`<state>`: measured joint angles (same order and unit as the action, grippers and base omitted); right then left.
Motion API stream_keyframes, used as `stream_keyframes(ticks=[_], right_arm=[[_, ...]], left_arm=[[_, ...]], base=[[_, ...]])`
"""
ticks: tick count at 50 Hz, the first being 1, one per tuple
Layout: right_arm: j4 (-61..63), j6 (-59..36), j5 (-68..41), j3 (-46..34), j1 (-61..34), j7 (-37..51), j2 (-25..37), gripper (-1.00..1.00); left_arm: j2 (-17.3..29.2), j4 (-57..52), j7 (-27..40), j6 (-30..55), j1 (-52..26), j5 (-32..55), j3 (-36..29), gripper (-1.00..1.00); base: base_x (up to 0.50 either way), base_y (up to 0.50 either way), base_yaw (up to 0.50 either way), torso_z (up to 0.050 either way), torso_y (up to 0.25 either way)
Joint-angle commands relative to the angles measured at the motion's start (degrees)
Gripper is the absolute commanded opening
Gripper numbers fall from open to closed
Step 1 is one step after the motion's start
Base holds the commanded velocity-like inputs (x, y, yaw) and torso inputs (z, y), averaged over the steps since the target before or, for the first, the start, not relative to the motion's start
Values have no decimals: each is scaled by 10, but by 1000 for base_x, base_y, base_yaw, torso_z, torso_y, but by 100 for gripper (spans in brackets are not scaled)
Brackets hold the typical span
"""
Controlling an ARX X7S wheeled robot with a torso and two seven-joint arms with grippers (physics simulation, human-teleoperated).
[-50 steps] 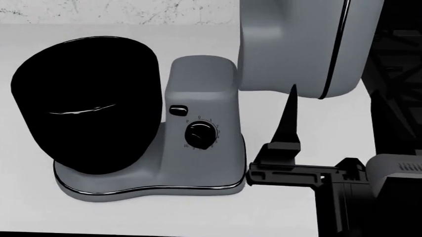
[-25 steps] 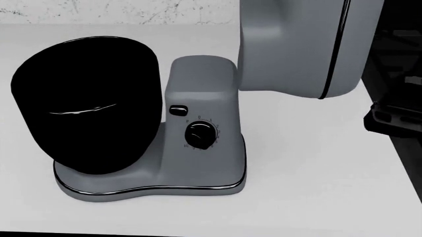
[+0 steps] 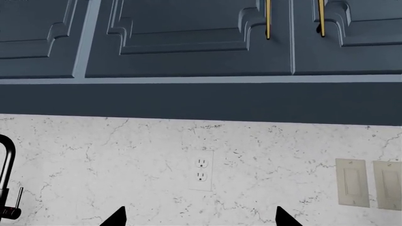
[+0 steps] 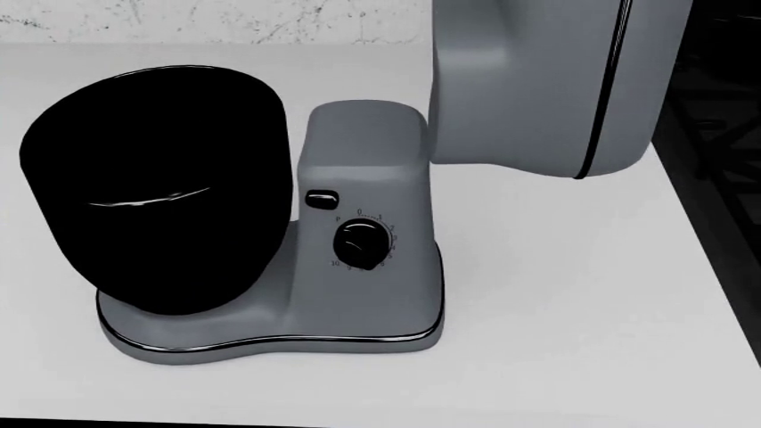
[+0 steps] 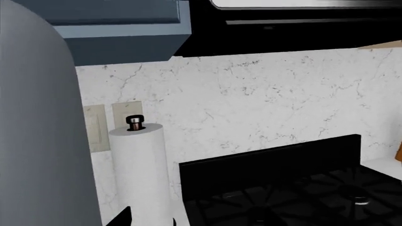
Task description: Close the stand mixer head.
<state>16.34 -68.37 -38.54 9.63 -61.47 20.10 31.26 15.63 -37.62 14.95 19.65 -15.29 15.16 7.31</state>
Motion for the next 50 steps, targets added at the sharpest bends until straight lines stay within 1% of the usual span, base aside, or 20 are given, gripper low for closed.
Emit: stream_keyframes(ticks=[1, 3, 8, 10, 13, 16, 22, 27, 29, 36, 40, 41, 43, 45, 47, 50], right_arm=[[-161, -12, 22, -122, -120, -54, -9, 100], [-214, -9, 31, -171, -152, -87, -20, 100], [-273, -10, 34, -221, -215, -131, -45, 100], [-295, -16, 39, -267, -237, -159, -59, 100], [-324, 0, 39, -289, -247, -186, -79, 100], [-344, -5, 38, -333, -256, -226, -94, 100], [-378, 5, 32, -380, -262, -280, -126, 100], [-414, 2, 40, -461, -283, -344, -171, 100], [-430, -2, 55, -506, -290, -359, -191, 100], [-521, 20, 88, -627, -303, -437, -273, 100], [-560, 22, 92, -675, -301, -466, -309, 100], [-568, 25, 70, -695, -302, -460, -312, 100], [-572, 36, 6, -768, -306, -445, -312, 100], [-578, 51, -49, -819, -314, -431, -312, 100], [-588, 66, -87, -853, -319, -413, -312, 100], [-601, 83, -122, -881, -327, -403, -312, 100]], left_arm=[[4, -2, 2, -1, 0, 4, 1, 100], [4, -3, 3, -2, 1, 5, 2, 100], [8, -12, 5, 3, 1, 16, 14, 100], [9, -11, 6, 2, 1, 18, 18, 100], [10, -17, 7, 4, 2, 20, 18, 100], [10, -20, 8, 4, 3, 22, 19, 100], [12, -19, 9, 2, 3, 25, 22, 100], [14, -19, 10, 1, 4, 27, 24, 100], [14, -21, 9, 1, 4, 28, 23, 100], [17, -25, 9, 0, 6, 34, 25, 100], [18, -25, 9, -1, 6, 40, 33, 100], [19, -26, 9, 0, 6, 42, 33, 100], [19, -29, 10, 0, 7, 43, 33, 100], [19, -30, 10, 1, 7, 45, 33, 100], [20, -31, 11, 2, 7, 47, 34, 100], [21, -31, 12, 2, 7, 49, 37, 100]], base=[[0, 0, 0, 0, 0], [0, 0, 0, 0, 0], [0, 0, 0, 0, 0], [0, 0, 3, 0, 0], [0, 0, 5, 0, 0], [0, 0, 7, 0, 0], [8, 0, 9, 0, 0], [4, 0, 8, 0, 0], [5, 0, 7, 0, 0], [2, 0, 4, 0, 0], [3, 0, 0, 0, 0], [11, 3, 5, 0, 0], [0, 3, 5, 0, 0], [15, 3, 8, 0, 0], [16, 4, 12, 0, 0], [18, 5, 15, 0, 0]])
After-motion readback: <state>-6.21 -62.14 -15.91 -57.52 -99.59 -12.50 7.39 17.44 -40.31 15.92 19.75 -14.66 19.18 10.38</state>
